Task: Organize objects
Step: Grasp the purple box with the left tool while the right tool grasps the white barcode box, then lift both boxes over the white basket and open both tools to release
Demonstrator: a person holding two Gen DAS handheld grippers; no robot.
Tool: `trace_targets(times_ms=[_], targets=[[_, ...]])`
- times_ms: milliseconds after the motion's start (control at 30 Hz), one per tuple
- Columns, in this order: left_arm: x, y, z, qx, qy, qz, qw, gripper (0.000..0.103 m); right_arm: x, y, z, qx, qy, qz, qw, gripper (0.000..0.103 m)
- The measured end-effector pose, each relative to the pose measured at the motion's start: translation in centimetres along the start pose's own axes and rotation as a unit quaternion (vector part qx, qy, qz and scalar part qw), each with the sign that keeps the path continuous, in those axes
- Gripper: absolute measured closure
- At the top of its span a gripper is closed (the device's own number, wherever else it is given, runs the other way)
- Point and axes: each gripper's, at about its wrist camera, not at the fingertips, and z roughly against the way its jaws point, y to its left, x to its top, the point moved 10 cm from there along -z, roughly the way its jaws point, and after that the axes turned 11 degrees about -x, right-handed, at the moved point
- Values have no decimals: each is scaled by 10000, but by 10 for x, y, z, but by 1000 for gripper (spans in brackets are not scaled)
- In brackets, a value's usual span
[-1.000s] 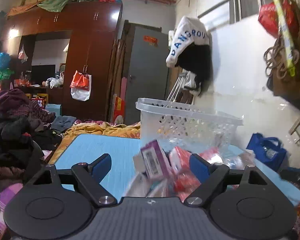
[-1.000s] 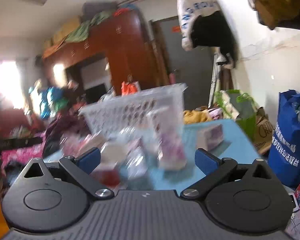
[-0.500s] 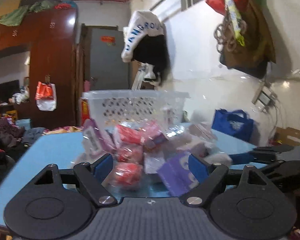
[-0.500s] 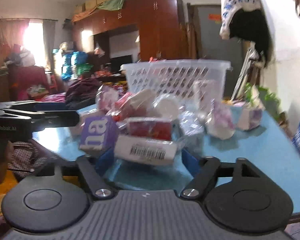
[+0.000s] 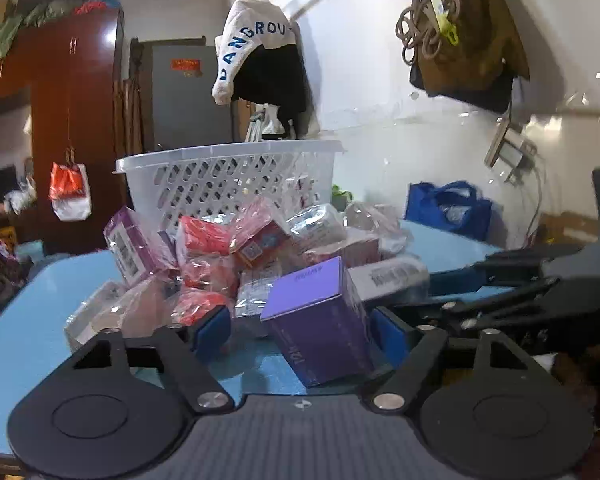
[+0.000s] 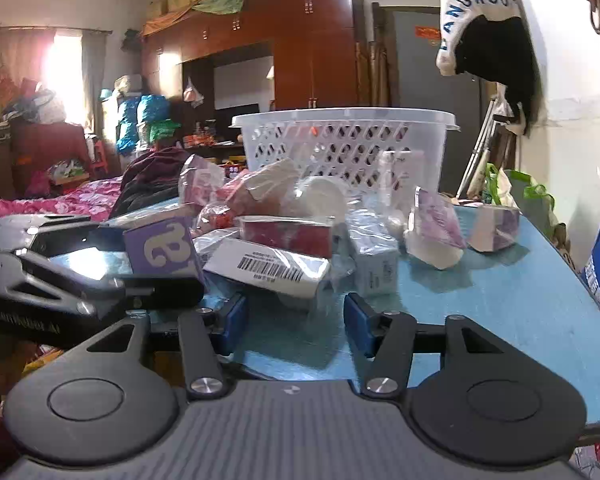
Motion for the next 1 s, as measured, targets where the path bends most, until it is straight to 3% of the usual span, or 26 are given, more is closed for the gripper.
trace_targets(times_ms=[133, 233, 533, 667, 733, 1000], targets=[[0, 7, 6, 8, -33, 126, 9999, 45, 3, 5, 3, 3, -117, 54, 9999, 35], [2, 13, 12, 31, -88, 197, 9998, 47, 7, 9, 2, -9, -185, 74, 9998, 26], [7, 29, 23, 248, -209, 193, 9993, 49, 12, 33, -10, -24, -273, 110, 9996, 15], [9, 35, 26, 241, -251, 267, 9990, 49, 12, 33, -12, -165, -310, 156, 9993, 15], [10, 36, 27, 257, -271, 277, 9989, 49, 12, 31, -11, -215, -342, 160, 9991, 27], [13, 36, 30, 262, -355, 278, 9986, 49, 19, 17, 9, -135, -525, 46, 9985, 27]])
